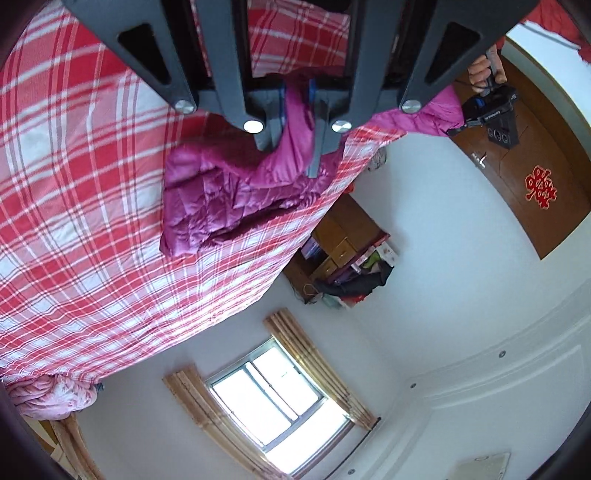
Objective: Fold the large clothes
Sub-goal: 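Grasp the hem end of the magenta jacket with both tools and lift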
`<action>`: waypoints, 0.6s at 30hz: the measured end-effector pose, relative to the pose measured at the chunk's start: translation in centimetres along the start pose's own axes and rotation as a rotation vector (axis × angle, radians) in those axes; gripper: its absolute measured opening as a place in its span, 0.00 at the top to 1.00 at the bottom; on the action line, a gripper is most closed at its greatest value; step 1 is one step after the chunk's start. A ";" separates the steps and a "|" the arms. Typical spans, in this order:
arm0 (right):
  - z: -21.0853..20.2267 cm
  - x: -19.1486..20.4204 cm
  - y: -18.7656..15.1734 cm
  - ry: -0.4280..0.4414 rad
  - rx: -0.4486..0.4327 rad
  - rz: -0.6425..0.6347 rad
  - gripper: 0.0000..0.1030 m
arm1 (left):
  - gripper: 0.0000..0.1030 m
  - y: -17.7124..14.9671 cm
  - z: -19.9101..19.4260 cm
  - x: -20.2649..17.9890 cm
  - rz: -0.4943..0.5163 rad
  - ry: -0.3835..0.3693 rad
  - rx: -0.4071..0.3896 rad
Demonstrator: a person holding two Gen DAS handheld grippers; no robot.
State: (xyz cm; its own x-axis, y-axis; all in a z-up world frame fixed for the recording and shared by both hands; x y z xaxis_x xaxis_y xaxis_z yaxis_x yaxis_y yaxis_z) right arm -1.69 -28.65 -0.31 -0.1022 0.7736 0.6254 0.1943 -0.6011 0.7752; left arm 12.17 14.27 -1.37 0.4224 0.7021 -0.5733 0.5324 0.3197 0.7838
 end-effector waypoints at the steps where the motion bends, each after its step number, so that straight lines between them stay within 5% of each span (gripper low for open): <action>1: 0.7 -0.2 0.7 -0.002 -0.008 0.012 0.89 | 0.95 0.5 0.7 0.2 -0.006 0.016 -0.006; 11: 14.1 -4.0 4.9 -0.120 -0.014 0.139 0.90 | 0.95 7.4 13.9 2.7 -0.011 0.224 -0.076; 18: 24.3 -9.8 4.4 -0.287 0.040 0.123 0.90 | 0.95 7.9 24.3 8.4 -0.041 0.423 -0.055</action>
Point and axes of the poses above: each gripper's, at about its wrist camera, not at the fingertips, and z roughly the way its jaws point, x to its left, y to its top, the point moved 4 cm from there along z, roughly the way its jaws point, and after that the axes turned 13 degrees about -x, right-handed, at the moved point
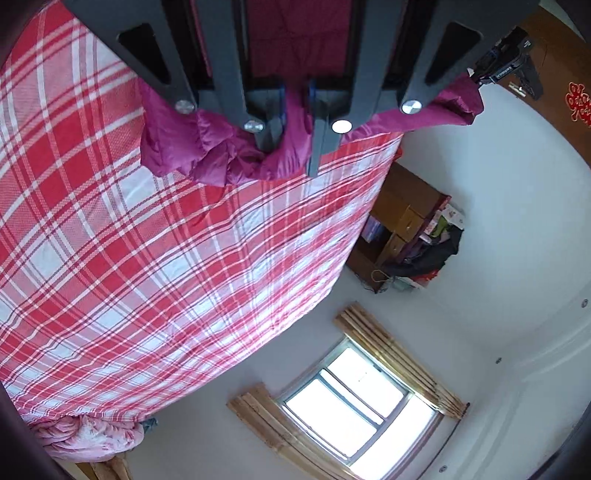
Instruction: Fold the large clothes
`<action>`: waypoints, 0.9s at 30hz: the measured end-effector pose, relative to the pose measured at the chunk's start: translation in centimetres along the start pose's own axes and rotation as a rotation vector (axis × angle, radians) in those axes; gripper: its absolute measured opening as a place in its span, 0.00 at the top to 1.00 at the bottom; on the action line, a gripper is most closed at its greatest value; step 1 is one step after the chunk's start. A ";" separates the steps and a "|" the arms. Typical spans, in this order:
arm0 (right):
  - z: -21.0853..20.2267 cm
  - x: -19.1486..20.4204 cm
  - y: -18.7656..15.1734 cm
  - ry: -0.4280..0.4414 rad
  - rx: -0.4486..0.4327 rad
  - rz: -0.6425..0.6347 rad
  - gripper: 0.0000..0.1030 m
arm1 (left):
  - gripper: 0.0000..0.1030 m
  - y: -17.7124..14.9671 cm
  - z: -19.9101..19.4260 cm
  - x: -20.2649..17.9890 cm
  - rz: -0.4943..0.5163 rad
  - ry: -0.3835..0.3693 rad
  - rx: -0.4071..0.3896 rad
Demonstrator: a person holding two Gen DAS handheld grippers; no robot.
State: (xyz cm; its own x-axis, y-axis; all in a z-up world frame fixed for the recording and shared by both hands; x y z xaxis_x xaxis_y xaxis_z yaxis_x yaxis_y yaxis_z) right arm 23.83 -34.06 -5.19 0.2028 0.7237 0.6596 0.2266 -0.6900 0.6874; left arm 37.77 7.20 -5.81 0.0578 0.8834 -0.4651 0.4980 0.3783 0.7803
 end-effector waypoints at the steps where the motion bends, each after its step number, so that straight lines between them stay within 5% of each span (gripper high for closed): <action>1: 1.3 -0.6 -0.2 -0.023 0.004 -0.003 0.90 | 0.95 -0.1 1.4 -0.1 0.007 0.018 0.011; 9: 7.0 -5.8 -2.4 -0.240 0.031 -0.009 0.89 | 0.94 -4.1 11.4 -0.1 0.093 0.113 0.129; 12: 7.9 -7.2 -3.2 -0.279 0.041 -0.017 0.81 | 0.93 -6.0 13.8 0.8 0.101 0.131 0.177; 16: 8.3 -7.5 -3.9 -0.284 0.028 -0.083 0.80 | 0.92 -6.8 14.7 1.7 0.009 0.069 0.200; 22: 6.6 -9.4 -2.3 -0.209 0.045 0.079 0.75 | 0.91 -3.2 12.8 3.2 -0.098 -0.035 0.247; 24: 3.1 -9.1 -0.2 -0.246 -0.077 0.072 0.44 | 0.88 -1.1 10.3 3.6 -0.054 -0.031 0.192; 26: -1.4 -7.5 2.1 -0.291 -0.259 0.007 0.23 | 0.77 0.5 7.9 4.0 0.020 0.032 0.112; 27: -2.9 -6.0 2.7 -0.301 -0.312 -0.056 0.23 | 0.62 1.1 6.8 4.2 0.045 0.062 0.070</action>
Point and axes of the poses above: each gripper's, at about its wrist camera, not at the fingertips, and z roughly the way its jaws point, x to its left, y to its top, the point moved 4 cm from there along z, roughly the way its jaws point, and after that the axes turned 13 degrees about -x, right-handed, at the moved point
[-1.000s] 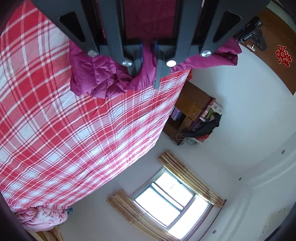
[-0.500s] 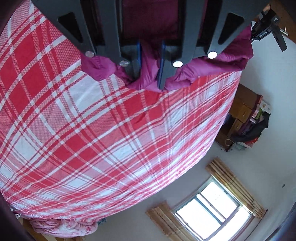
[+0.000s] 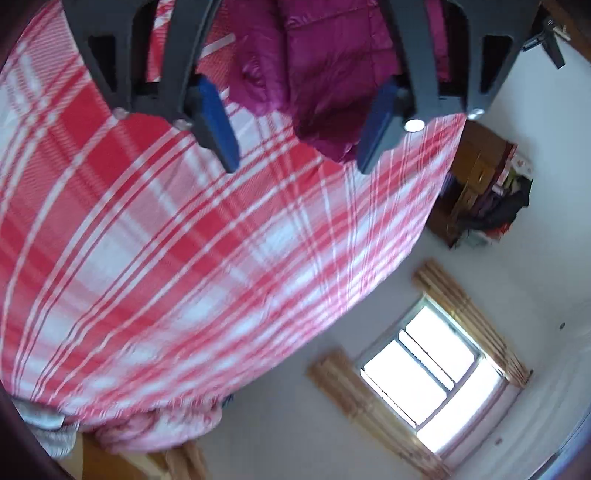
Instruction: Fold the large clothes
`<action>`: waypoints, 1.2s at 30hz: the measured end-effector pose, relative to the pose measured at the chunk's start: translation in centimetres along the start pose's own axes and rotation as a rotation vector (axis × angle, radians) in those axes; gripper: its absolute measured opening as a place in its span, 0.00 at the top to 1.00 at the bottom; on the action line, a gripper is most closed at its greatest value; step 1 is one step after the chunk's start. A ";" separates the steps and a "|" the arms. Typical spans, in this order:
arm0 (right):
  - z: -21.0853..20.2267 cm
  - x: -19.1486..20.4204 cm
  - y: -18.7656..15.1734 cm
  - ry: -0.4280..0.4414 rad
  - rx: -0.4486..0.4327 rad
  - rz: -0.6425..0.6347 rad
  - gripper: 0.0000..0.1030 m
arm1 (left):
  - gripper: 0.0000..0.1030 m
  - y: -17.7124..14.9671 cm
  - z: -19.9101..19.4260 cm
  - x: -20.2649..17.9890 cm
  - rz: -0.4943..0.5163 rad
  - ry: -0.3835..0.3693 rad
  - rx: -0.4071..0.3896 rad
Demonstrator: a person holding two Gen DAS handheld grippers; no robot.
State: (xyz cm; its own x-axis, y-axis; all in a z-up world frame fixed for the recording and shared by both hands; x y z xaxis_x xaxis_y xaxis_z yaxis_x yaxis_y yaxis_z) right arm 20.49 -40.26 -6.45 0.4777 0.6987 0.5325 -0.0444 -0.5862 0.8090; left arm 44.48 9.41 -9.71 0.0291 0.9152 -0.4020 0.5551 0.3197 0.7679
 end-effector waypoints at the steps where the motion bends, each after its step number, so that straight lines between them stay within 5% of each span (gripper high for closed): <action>1: -1.0 1.5 0.5 0.023 -0.026 -0.073 0.23 | 0.48 0.5 -1.5 0.1 0.020 0.043 -0.058; 3: -1.3 5.6 -0.1 0.133 0.014 -0.237 0.36 | 0.44 0.4 -3.7 -0.8 0.059 0.093 -0.155; 5: -0.4 10.5 -2.5 0.200 0.086 -0.422 0.55 | 0.44 -0.9 -3.8 -3.8 0.149 0.040 -0.134; 8: 2.5 15.3 -6.8 0.202 0.176 -0.618 0.66 | 0.44 -3.8 -2.4 -8.9 0.284 0.039 -0.106; 11: 6.3 15.2 -9.8 0.145 0.266 -0.584 0.70 | 0.44 -6.7 0.4 -12.3 0.386 0.093 -0.079; 16: 10.5 9.3 -10.8 -0.005 0.300 -0.598 0.70 | 0.44 -9.8 4.1 -14.5 0.547 0.168 -0.059; 23: 12.4 2.7 -10.5 0.002 0.404 -0.219 0.66 | 0.44 -11.4 7.2 -13.5 0.491 0.182 -0.023; 24: 12.4 2.0 -10.3 0.005 0.401 -0.166 0.70 | 0.43 -11.7 7.4 -13.6 0.489 0.180 -0.022; 26: 12.4 0.7 -10.1 -0.013 0.398 -0.101 0.93 | 0.42 -12.2 7.8 -13.4 0.477 0.178 -0.022; 28: 12.5 0.1 -10.1 -0.023 0.403 -0.061 1.00 | 0.41 -12.4 8.0 -13.3 0.466 0.169 -0.013; 34: 12.0 3.1 -9.9 -0.140 0.375 -0.282 1.00 | 0.39 -12.5 9.4 -12.5 0.412 0.150 0.029; 36: 9.9 5.4 -8.5 -0.165 0.260 -0.393 0.94 | 0.39 -12.5 9.5 -12.4 0.400 0.149 0.033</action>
Point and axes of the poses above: each gripper's, at about its wrist camera, not at the fingertips, and z roughly the way its jaws point, x to its left, y to its top, the point moved 4 cm from there along z, roughly the way its jaws point, and after that the axes turned 13 degrees about -x, right-handed, at the moved point
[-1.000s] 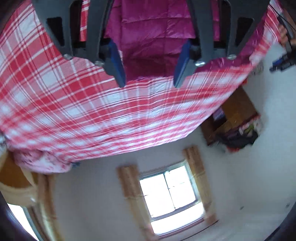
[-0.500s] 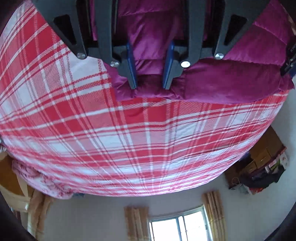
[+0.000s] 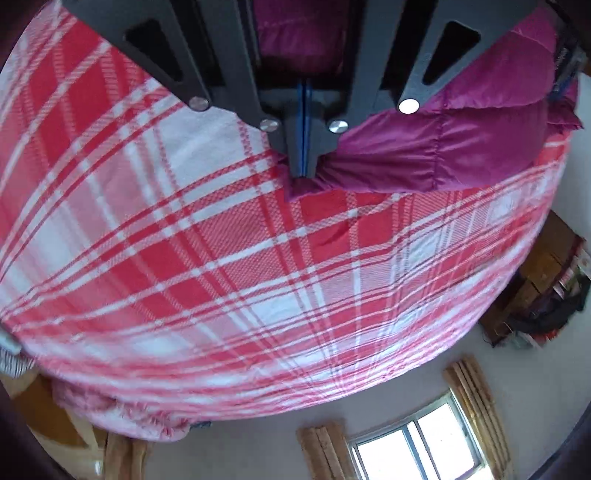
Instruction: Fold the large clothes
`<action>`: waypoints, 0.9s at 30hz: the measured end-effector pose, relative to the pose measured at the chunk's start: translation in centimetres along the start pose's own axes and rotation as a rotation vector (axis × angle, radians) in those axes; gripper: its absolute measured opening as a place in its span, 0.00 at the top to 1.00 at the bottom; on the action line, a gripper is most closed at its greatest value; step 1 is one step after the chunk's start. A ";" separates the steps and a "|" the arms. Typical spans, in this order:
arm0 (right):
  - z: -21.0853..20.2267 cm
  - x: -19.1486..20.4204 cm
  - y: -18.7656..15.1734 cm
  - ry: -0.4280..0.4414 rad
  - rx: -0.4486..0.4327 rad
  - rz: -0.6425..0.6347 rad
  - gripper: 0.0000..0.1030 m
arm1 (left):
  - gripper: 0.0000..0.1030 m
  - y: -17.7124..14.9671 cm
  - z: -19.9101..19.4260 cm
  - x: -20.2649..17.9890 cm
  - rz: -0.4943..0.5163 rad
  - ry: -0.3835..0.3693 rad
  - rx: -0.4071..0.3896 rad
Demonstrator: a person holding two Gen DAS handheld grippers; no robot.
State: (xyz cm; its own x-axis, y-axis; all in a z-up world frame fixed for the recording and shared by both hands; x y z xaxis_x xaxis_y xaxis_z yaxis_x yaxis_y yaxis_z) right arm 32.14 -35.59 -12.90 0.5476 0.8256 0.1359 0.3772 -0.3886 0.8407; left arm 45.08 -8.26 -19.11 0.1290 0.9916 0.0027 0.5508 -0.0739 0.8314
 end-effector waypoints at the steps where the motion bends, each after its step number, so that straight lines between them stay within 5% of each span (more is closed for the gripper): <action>1: -2.0 1.1 0.8 0.025 -0.069 -0.017 0.88 | 0.39 0.0 0.0 0.1 -0.004 -0.002 0.000; 6: -4.4 9.9 0.0 0.268 0.011 -0.114 0.88 | 0.39 -0.1 -0.1 -0.1 0.012 0.013 -0.003; 10: -2.6 14.5 -4.1 0.307 0.094 -0.162 0.88 | 0.39 -0.1 -0.1 0.1 0.002 0.007 -0.004; 13: -1.3 14.3 -5.8 0.302 0.081 -0.201 0.90 | 0.39 0.0 0.0 0.1 -0.003 0.006 -0.004; 20: 0.7 11.8 -6.4 0.392 0.135 -0.037 1.00 | 0.39 0.0 0.0 0.1 -0.002 0.000 -0.003; 27: 0.4 11.6 -6.5 0.412 0.136 -0.010 1.00 | 0.39 0.5 -5.6 3.5 -0.094 -0.144 -0.008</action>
State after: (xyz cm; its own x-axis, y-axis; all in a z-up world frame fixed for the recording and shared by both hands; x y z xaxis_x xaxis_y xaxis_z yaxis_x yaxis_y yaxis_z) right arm 36.35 -23.68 -16.97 0.2101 0.9133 0.3490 0.4911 -0.4072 0.7701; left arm 41.18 -4.22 -15.55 0.1942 0.9687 -0.1545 0.5592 0.0201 0.8288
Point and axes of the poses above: each gripper's, at about its wrist camera, not at the fingertips, and z roughly the way its jaws point, x to its left, y to its top, the point moved 4 cm from there along z, roughly the way its jaws point, and after that the axes turned 13 degrees about -x, right-handed, at the moved point
